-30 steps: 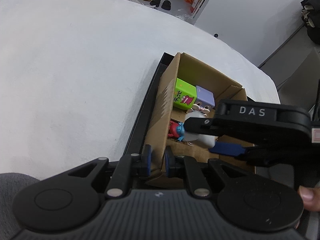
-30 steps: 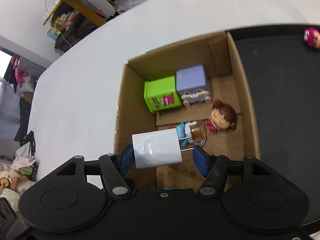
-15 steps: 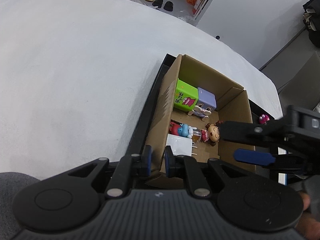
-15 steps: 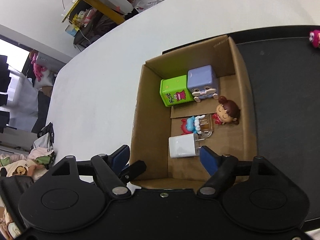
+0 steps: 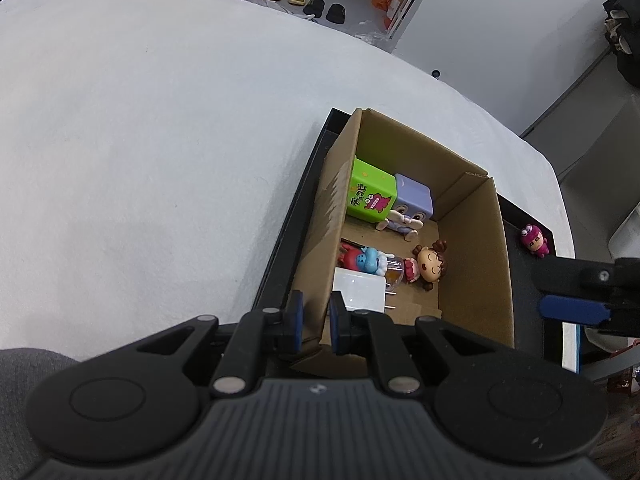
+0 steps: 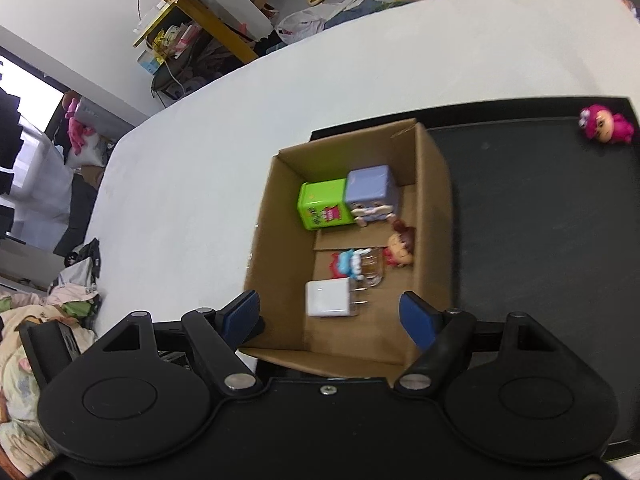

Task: Organize rigid objects
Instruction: 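Withdraw the open right gripper up from the box, then move the right gripper down to the pink hooded figure on the tray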

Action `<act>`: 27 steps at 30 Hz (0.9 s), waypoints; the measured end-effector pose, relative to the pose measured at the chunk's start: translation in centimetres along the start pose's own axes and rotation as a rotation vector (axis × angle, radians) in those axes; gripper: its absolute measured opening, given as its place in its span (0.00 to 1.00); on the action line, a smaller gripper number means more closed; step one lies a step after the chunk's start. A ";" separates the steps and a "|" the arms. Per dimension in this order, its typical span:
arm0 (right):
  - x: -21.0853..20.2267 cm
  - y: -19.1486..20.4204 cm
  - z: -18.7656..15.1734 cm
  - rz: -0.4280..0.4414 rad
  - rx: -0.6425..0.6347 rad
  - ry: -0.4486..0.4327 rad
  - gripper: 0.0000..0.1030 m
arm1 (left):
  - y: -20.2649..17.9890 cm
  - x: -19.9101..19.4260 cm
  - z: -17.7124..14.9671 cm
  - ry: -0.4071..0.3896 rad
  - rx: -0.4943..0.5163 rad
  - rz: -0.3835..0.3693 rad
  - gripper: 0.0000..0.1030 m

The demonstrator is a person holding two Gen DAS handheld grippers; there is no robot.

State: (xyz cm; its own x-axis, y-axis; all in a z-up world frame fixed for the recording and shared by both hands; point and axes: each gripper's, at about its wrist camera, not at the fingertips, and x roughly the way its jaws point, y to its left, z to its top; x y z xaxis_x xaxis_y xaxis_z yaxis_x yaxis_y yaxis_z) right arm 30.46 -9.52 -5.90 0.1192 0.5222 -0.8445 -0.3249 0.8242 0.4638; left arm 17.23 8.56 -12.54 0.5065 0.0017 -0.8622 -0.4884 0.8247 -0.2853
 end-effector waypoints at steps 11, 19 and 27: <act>-2.5 -3.8 0.1 -0.072 -0.056 -0.071 0.82 | -0.4 0.0 -0.1 -0.002 0.018 0.028 0.10; -3.5 -6.9 0.3 -0.123 -0.058 -0.133 0.83 | -1.0 0.0 -0.1 -0.005 0.039 0.053 0.10; -3.9 -8.7 0.7 -0.154 -0.056 -0.182 0.83 | -1.1 -0.1 -0.2 -0.008 0.047 0.064 0.10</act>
State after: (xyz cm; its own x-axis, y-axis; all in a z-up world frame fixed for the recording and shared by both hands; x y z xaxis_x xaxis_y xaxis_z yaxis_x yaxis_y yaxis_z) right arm 33.49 -18.61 -6.48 0.3368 0.4262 -0.8396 -0.3405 0.8865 0.3134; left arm 17.61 7.54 -12.25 0.4815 0.0597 -0.8744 -0.4857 0.8486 -0.2095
